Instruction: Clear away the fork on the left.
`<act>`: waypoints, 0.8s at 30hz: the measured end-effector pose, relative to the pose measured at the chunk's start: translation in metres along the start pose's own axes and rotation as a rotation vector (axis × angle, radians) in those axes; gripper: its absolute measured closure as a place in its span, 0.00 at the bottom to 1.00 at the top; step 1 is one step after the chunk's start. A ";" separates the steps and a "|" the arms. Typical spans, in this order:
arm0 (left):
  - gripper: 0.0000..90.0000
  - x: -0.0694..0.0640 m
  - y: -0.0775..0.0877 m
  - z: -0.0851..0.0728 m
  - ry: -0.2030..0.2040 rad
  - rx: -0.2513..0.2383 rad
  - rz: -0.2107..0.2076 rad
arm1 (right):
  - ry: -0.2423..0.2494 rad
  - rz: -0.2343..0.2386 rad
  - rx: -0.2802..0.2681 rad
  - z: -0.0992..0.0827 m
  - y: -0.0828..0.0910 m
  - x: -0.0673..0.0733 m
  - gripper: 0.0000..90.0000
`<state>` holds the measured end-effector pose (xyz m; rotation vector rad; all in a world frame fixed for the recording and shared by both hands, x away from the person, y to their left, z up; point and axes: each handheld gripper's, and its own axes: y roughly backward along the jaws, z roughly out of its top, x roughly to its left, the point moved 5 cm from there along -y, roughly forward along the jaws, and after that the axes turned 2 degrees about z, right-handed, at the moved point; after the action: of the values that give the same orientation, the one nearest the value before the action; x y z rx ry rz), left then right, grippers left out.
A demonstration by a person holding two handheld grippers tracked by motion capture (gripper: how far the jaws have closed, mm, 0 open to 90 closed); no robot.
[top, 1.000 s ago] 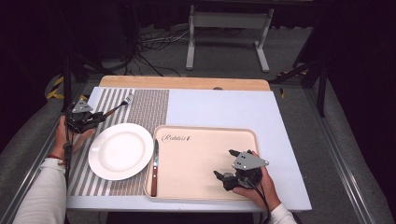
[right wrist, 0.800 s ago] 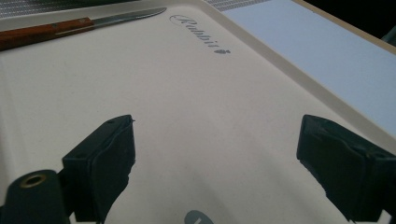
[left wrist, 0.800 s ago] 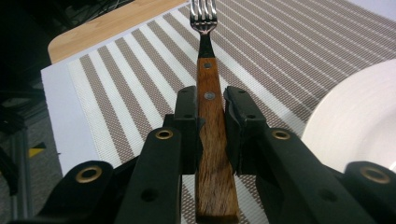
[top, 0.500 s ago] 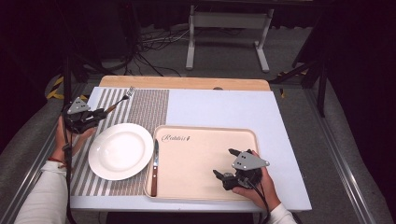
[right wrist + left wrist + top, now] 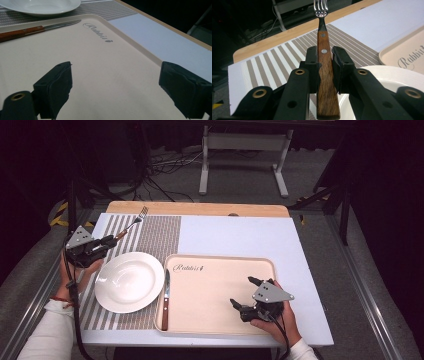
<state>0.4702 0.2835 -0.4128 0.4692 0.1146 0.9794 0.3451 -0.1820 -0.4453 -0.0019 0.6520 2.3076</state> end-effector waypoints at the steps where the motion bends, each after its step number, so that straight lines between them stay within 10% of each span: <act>1: 0.85 -0.003 0.001 0.001 0.003 -0.006 -0.005 | -0.003 -0.001 -0.004 0.000 0.000 0.000 0.14; 24: 0.85 -0.060 0.016 0.018 -0.061 -0.047 -0.095 | 0.028 0.000 -0.025 0.011 -0.002 0.008 0.14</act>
<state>0.4295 0.2358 -0.3962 0.4461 0.0586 0.8718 0.3423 -0.1702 -0.4384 -0.0465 0.6373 2.3194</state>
